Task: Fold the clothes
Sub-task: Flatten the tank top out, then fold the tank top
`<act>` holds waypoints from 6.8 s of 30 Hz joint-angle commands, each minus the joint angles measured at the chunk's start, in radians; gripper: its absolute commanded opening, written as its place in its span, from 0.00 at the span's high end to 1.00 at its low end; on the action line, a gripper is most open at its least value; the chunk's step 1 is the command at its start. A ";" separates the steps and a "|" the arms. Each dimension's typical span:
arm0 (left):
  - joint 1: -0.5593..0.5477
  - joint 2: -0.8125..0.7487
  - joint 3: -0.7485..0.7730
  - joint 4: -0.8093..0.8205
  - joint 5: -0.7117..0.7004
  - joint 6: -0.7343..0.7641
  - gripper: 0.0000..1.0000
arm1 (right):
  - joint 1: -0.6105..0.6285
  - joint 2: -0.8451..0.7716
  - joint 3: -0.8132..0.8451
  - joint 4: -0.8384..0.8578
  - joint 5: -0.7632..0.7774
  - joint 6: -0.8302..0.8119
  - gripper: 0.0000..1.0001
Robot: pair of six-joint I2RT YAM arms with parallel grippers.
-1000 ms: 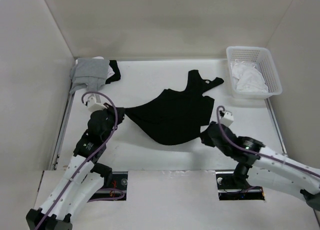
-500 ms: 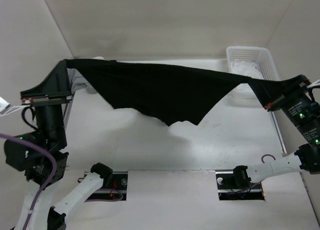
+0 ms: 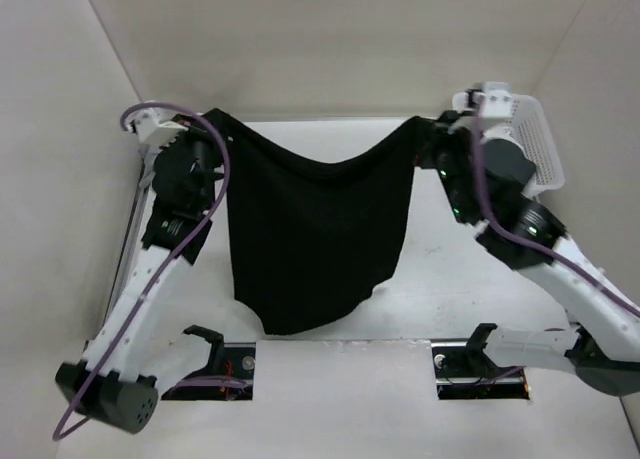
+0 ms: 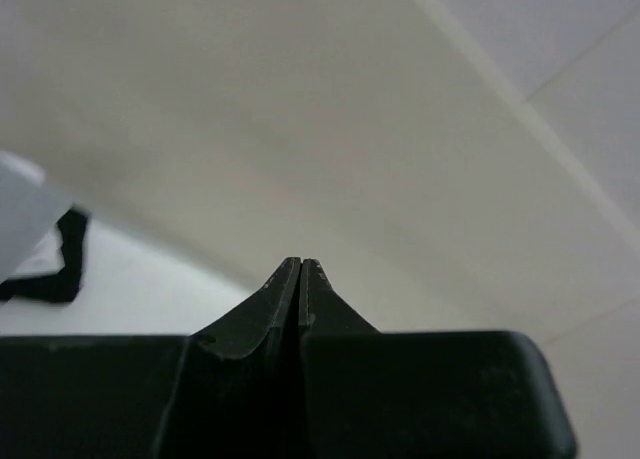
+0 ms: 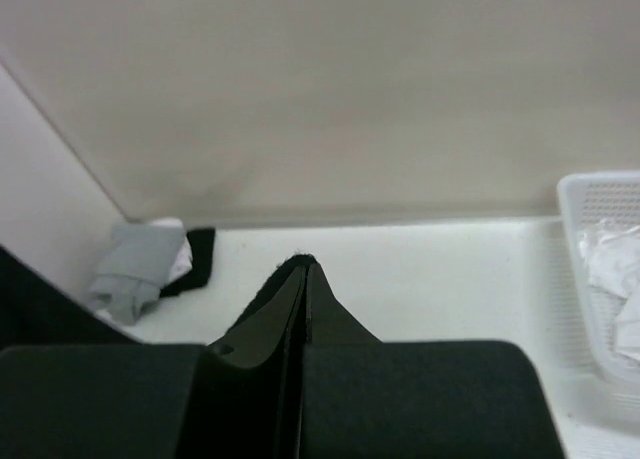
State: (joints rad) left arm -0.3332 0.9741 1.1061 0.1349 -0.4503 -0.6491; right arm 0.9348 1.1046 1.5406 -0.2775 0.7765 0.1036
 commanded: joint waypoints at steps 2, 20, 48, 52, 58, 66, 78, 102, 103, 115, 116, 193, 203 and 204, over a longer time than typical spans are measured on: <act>0.117 0.131 0.023 0.051 0.090 -0.124 1.00 | -0.286 0.134 -0.068 0.030 -0.491 0.257 1.00; 0.297 0.543 0.730 -0.021 0.271 -0.086 1.00 | -0.518 0.747 1.170 -0.354 -0.652 0.220 1.00; 0.052 -0.828 -0.529 -0.610 0.076 -0.204 0.98 | 0.233 -0.577 -0.898 -0.382 -0.478 0.799 1.00; 0.053 -0.896 -0.508 -0.738 0.079 -0.234 0.98 | 0.429 -0.690 -0.915 -0.482 -0.352 0.976 1.00; 0.059 -0.757 -0.566 -0.600 0.082 -0.238 0.98 | 0.481 -0.562 -0.870 -0.470 -0.232 0.955 1.00; 0.108 -0.261 -0.491 -0.086 0.041 -0.245 0.98 | -0.212 -0.258 -0.755 -0.099 -0.578 0.535 1.00; 0.220 0.512 -0.059 0.177 0.038 -0.212 0.98 | -0.626 0.354 -0.378 0.179 -0.850 0.459 1.00; 0.021 0.309 -0.521 0.278 -0.031 -0.178 0.63 | -0.454 0.381 -0.662 0.363 -0.701 0.560 1.00; 0.024 0.246 -0.593 0.232 -0.024 -0.211 0.63 | -0.430 0.347 -0.739 0.383 -0.692 0.582 1.00; 0.291 0.188 -0.804 0.216 0.300 -0.297 0.47 | -0.411 0.317 -0.950 0.462 -0.684 0.645 0.53; 0.299 0.210 -0.807 0.232 0.311 -0.303 0.47 | -0.412 0.330 -0.950 0.468 -0.695 0.647 0.53; 0.144 -0.554 -0.414 -0.313 0.297 -0.273 1.00 | 0.185 -0.514 -0.554 -0.346 -0.095 0.571 0.99; 0.141 0.080 -0.539 0.178 0.234 -0.281 1.00 | -0.607 -0.083 -0.763 0.147 -0.781 0.547 1.00; 0.139 0.166 -0.507 0.221 0.236 -0.284 1.00 | -0.618 -0.022 -0.734 0.171 -0.780 0.545 1.00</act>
State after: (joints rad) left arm -0.1902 1.0019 0.5339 0.0910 -0.1753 -0.9283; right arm 0.3569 0.9924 0.7509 -0.3317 0.1566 0.6617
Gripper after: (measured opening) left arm 0.015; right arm 0.005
